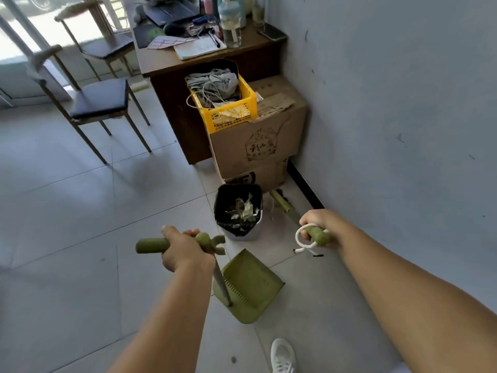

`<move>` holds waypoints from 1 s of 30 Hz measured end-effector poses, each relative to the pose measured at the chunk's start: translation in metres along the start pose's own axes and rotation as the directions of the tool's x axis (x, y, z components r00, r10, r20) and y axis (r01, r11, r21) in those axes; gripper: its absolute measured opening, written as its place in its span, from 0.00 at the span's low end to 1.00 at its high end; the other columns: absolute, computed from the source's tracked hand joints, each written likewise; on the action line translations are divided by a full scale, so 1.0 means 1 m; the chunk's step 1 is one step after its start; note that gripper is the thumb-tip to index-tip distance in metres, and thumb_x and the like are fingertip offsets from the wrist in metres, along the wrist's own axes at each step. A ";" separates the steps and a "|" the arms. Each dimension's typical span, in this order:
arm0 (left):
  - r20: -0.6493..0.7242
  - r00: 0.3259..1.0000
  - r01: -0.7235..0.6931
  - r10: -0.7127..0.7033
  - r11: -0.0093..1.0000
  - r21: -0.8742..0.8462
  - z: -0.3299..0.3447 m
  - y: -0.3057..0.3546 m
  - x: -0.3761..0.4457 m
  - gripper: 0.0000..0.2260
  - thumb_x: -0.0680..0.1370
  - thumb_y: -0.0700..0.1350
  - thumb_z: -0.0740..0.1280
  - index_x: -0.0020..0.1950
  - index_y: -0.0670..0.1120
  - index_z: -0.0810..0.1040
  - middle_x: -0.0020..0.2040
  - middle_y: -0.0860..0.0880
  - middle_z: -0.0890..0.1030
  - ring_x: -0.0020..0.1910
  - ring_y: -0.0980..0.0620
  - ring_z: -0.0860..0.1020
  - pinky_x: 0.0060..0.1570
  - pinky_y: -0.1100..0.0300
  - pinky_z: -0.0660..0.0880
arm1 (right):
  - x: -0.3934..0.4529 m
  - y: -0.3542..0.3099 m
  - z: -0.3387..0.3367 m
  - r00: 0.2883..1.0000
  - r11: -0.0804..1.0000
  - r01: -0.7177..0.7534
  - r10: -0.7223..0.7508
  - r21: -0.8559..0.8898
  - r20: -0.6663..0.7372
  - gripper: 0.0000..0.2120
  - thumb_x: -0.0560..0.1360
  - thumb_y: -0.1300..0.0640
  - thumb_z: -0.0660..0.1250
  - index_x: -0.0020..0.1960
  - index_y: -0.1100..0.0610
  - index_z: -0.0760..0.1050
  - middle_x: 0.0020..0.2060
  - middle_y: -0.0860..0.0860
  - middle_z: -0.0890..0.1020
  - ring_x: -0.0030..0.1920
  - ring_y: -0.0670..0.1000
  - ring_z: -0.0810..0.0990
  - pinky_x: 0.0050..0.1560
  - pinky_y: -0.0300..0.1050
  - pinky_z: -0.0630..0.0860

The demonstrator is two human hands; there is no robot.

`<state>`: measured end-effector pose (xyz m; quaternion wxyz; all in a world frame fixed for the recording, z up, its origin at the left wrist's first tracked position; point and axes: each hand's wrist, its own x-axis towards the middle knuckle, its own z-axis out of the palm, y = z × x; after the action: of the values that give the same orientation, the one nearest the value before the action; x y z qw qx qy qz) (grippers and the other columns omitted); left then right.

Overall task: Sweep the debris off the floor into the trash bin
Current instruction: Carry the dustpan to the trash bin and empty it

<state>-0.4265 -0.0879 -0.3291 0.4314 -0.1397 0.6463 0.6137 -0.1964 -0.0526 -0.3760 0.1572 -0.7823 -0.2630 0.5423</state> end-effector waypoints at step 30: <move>0.192 0.946 0.181 -0.260 0.919 0.349 -0.004 -0.038 0.074 0.20 0.80 0.61 0.60 0.47 0.44 0.73 0.50 0.45 0.85 0.48 0.48 0.81 0.64 0.41 0.74 | 0.000 0.040 0.061 0.964 0.561 0.056 0.185 -0.826 0.191 0.15 0.79 0.61 0.56 0.63 0.65 0.72 0.49 0.57 0.80 0.49 0.55 0.81 0.38 0.43 0.73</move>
<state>-0.4447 -0.0740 -0.4089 0.5886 -0.0652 0.6636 0.4571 -0.2438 -0.0874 -0.4197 -0.2816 -0.6971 -0.4745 0.4578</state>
